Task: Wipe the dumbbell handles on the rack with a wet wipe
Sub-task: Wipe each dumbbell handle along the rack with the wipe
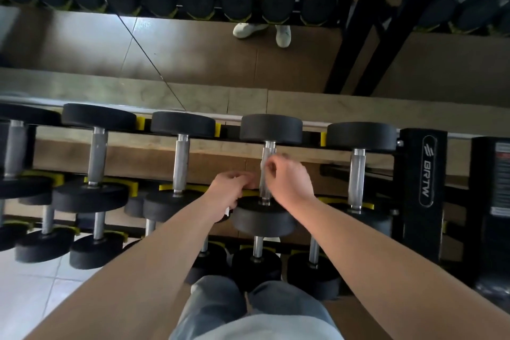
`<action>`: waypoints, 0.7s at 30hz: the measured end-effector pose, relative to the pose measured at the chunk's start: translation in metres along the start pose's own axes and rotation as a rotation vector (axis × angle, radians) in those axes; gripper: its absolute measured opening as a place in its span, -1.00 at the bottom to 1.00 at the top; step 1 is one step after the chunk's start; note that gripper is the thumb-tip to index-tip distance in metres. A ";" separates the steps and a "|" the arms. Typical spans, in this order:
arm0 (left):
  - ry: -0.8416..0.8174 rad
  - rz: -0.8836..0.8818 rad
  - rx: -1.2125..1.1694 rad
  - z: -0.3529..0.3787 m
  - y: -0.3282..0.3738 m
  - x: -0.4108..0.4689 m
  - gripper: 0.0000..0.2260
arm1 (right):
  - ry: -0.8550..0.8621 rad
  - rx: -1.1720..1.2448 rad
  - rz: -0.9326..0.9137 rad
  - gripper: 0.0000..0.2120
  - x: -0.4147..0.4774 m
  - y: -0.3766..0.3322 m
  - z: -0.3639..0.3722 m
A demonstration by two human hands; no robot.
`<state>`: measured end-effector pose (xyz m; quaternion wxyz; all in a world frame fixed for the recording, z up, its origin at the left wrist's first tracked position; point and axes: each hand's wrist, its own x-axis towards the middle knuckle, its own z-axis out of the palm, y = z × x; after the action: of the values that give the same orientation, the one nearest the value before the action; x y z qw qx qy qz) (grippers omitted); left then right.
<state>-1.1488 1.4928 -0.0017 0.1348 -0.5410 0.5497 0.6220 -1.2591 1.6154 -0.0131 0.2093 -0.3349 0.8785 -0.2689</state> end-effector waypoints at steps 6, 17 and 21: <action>-0.026 -0.035 0.037 0.000 0.000 0.002 -0.92 | 0.193 0.057 0.051 -0.82 0.011 -0.002 0.002; -0.045 0.002 0.088 0.000 -0.002 0.008 -0.87 | -0.154 -0.053 -0.064 -0.87 -0.002 0.009 -0.009; -0.055 -0.028 0.160 0.000 -0.003 0.006 -0.85 | 0.117 0.125 0.100 -0.81 0.016 0.006 -0.014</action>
<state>-1.1489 1.4912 -0.0087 0.2013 -0.5187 0.5861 0.5890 -1.2810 1.6129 -0.0092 0.1911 -0.2608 0.8863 -0.3315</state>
